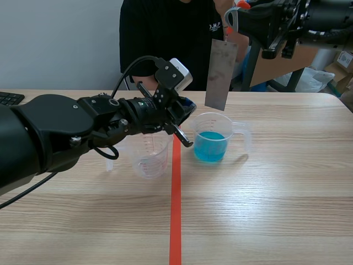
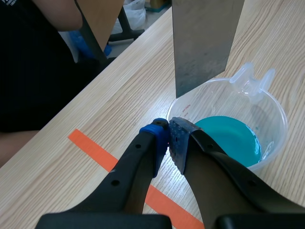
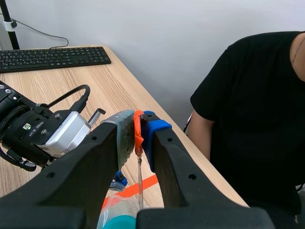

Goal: Do the redox reaction experiment.
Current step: 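Point at the plate with the left hand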

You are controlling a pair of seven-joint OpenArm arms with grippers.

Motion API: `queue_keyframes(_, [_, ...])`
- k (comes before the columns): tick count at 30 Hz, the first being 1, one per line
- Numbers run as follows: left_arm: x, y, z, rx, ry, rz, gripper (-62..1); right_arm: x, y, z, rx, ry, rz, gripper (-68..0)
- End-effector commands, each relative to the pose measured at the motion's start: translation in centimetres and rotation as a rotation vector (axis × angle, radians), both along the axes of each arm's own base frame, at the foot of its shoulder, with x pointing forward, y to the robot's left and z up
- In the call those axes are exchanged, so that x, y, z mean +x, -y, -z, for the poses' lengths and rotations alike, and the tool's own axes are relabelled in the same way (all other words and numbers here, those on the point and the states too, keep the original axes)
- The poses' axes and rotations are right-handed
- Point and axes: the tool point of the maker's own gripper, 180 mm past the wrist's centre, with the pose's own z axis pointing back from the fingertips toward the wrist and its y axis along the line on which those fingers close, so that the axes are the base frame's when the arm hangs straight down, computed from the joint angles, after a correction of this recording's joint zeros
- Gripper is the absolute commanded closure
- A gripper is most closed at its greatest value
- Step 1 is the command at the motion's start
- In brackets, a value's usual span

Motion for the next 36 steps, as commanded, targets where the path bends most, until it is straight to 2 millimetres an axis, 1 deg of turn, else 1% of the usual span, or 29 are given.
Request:
queue_keyframes(1, [0.7,0.9,-2.3,-0.05,0.047,0.008,-4.7,0.1,-0.1,-2.3,0.036,0.051,-0.01,-1.3])
queue_keyframes(14, [0.7,0.9,-2.5,-0.059,0.055,0.012,-4.7,0.1,-0.1,-2.3,0.035,0.05,-0.01,-1.3])
queue_keyframes(16, [0.7,0.7,-2.5,-0.061,0.059,0.01,-4.7,0.1,-0.1,-2.3,0.033,0.049,-0.01,-1.3])
queue_keyframes(18, [0.6,-0.1,-2.1,-0.055,0.055,0.001,-4.7,0.1,-0.1,-2.3,0.033,0.049,-0.01,-1.3])
queue_keyframes(20, [0.7,-1.5,-2.1,-0.07,0.042,-0.027,-4.7,0.1,-0.1,-2.3,0.033,0.049,-0.01,-1.3])
queue_keyframes(22, [0.5,-3.4,-2.0,-0.082,0.036,-0.055,-4.7,0.1,-0.1,-2.3,0.033,0.049,-0.01,-1.3])
queue_keyframes(26, [-0.8,-7.3,-2.5,-0.097,0.045,-0.096,-4.7,0.1,-0.1,-2.2,0.032,0.049,-0.009,-1.3])
queue_keyframes(31, [-4.2,-12.1,-3.3,-0.07,0.066,-0.117,-4.7,0.2,0.0,-2.1,0.027,0.045,-0.008,-1.3])
queue_keyframes(36, [-8.0,-17.2,-3.2,-0.03,0.031,-0.175,-4.7,0.2,0.0,-1.9,0.017,0.039,-0.006,-1.3])
